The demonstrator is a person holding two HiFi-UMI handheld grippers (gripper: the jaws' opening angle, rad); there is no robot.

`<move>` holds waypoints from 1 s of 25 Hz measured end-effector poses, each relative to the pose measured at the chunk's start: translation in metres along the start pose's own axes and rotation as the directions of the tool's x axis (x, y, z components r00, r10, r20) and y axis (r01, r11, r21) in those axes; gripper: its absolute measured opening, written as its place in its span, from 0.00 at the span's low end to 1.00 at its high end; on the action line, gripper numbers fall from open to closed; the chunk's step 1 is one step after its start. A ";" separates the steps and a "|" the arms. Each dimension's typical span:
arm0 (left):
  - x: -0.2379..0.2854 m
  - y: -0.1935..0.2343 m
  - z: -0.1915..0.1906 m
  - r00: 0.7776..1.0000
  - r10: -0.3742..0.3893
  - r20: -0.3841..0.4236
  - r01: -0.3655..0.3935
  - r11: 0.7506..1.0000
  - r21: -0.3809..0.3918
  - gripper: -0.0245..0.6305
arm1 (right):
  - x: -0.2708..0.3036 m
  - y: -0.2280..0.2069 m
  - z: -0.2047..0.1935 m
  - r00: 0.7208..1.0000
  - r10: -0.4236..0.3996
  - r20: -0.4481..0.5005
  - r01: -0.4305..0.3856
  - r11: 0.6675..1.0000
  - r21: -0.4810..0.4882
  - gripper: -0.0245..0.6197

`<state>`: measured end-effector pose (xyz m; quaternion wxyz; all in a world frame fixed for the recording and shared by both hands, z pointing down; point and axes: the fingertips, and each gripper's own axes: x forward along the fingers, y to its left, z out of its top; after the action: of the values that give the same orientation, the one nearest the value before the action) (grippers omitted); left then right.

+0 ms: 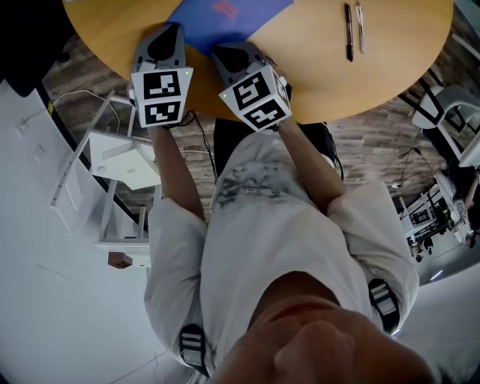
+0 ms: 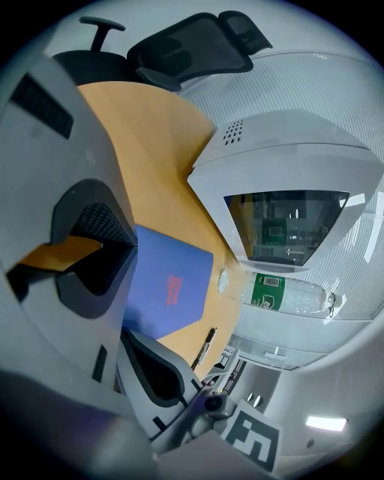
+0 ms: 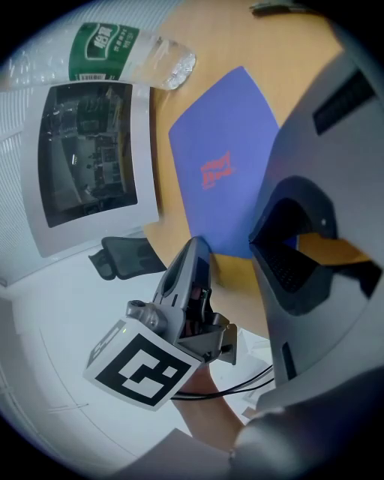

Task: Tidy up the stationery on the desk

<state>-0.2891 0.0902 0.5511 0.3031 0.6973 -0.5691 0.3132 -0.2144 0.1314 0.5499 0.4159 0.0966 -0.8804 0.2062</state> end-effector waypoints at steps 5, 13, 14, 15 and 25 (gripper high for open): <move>-0.002 -0.014 -0.004 1.000 -0.002 -0.003 0.002 1.000 -0.023 0.05 | -0.011 -0.007 -0.007 1.000 0.006 -0.006 -0.006 1.000 0.000 0.14; -0.001 -0.046 -0.006 1.000 0.001 0.001 -0.001 0.998 -0.063 0.05 | -0.032 -0.026 -0.029 1.000 0.004 -0.017 -0.004 1.000 -0.017 0.14; -0.001 -0.050 -0.006 1.000 0.001 0.001 -0.001 0.998 -0.069 0.05 | -0.036 -0.029 -0.032 1.000 0.004 -0.019 -0.004 1.000 -0.020 0.14; -0.001 -0.055 -0.006 1.000 0.002 0.000 -0.002 0.997 -0.075 0.05 | -0.039 -0.032 -0.034 1.000 0.004 -0.020 -0.005 1.000 -0.022 0.14; 0.001 -0.099 -0.007 1.000 0.024 -0.003 -0.024 0.991 -0.135 0.05 | -0.067 -0.055 -0.057 0.999 0.019 -0.036 -0.022 0.998 -0.060 0.14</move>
<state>-0.1925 0.1121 0.5500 0.3461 0.6681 -0.5970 0.2781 -0.1137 0.1070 0.5466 0.4321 0.0712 -0.8797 0.1852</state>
